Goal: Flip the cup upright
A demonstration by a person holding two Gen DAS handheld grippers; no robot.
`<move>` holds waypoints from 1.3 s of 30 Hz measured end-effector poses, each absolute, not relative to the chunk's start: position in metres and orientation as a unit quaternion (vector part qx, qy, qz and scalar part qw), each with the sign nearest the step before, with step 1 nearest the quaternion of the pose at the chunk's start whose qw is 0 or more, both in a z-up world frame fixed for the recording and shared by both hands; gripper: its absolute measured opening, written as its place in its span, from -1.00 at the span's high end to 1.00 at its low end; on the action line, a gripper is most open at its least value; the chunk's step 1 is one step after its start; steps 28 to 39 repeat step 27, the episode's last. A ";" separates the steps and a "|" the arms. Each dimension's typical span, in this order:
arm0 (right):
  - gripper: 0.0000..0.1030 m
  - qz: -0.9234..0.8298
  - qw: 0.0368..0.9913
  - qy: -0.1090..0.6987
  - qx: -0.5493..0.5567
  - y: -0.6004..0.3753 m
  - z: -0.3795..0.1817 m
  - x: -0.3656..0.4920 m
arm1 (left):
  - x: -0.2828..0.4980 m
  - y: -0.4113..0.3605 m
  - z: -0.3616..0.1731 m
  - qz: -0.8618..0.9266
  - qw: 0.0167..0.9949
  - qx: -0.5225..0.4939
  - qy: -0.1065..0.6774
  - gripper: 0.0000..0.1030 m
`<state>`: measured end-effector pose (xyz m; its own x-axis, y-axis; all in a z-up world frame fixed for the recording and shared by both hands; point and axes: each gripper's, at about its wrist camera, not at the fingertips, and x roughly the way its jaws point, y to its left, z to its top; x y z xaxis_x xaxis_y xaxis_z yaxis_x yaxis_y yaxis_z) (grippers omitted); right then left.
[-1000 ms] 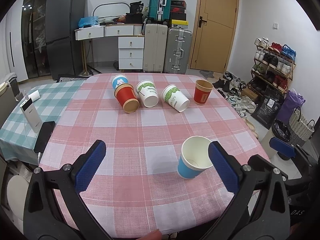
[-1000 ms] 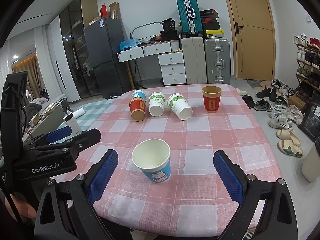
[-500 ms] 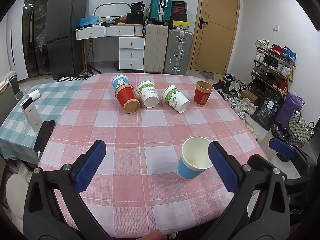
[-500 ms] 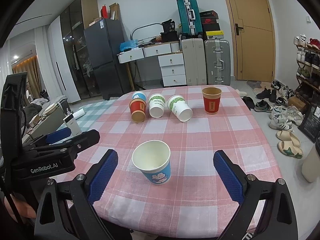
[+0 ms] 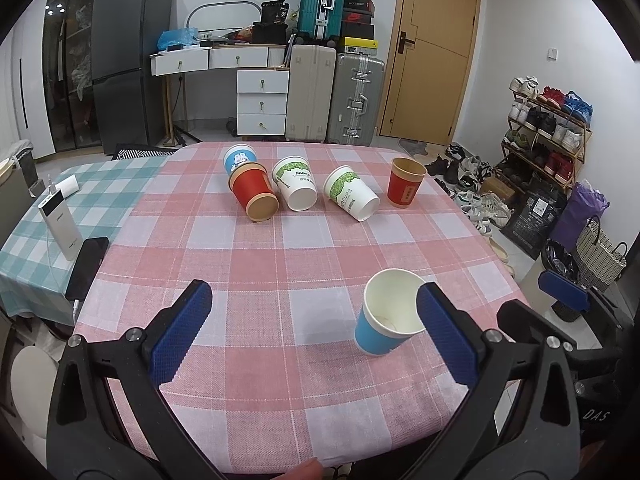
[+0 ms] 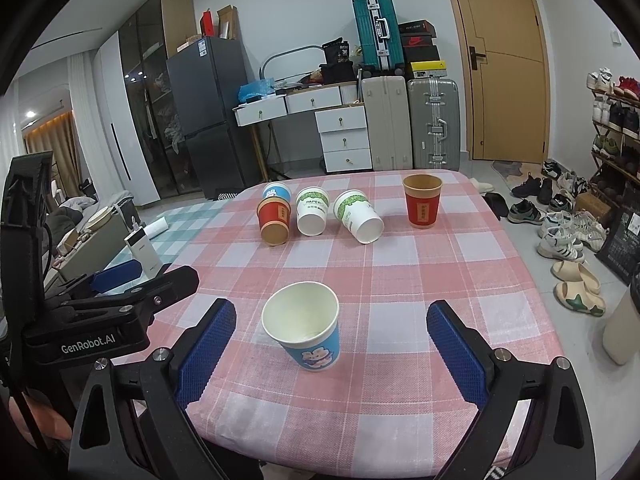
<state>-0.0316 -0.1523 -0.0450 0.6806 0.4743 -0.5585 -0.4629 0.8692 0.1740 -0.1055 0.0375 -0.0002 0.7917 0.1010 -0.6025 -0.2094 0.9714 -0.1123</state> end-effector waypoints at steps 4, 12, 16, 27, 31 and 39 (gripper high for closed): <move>-0.91 0.254 0.918 0.303 0.010 -0.153 -0.044 -0.031 | -0.106 0.038 0.000 0.083 0.942 -0.087 0.313 -0.98; -0.91 0.252 0.919 0.303 0.010 -0.155 -0.042 -0.030 | -0.106 0.040 0.001 0.089 0.945 -0.087 0.302 -0.98; -0.91 0.250 0.920 0.303 0.008 -0.155 -0.042 -0.029 | -0.106 0.038 0.001 0.088 0.945 -0.086 0.302 -0.98; -0.91 0.247 0.920 0.304 0.010 -0.156 -0.040 -0.026 | -0.104 0.037 0.002 0.097 0.946 -0.082 0.298 -0.98; -0.91 0.247 0.920 0.304 0.010 -0.156 -0.040 -0.026 | -0.104 0.037 0.002 0.097 0.946 -0.082 0.298 -0.98; -0.91 0.247 0.920 0.304 0.010 -0.156 -0.040 -0.026 | -0.104 0.037 0.002 0.097 0.946 -0.082 0.298 -0.98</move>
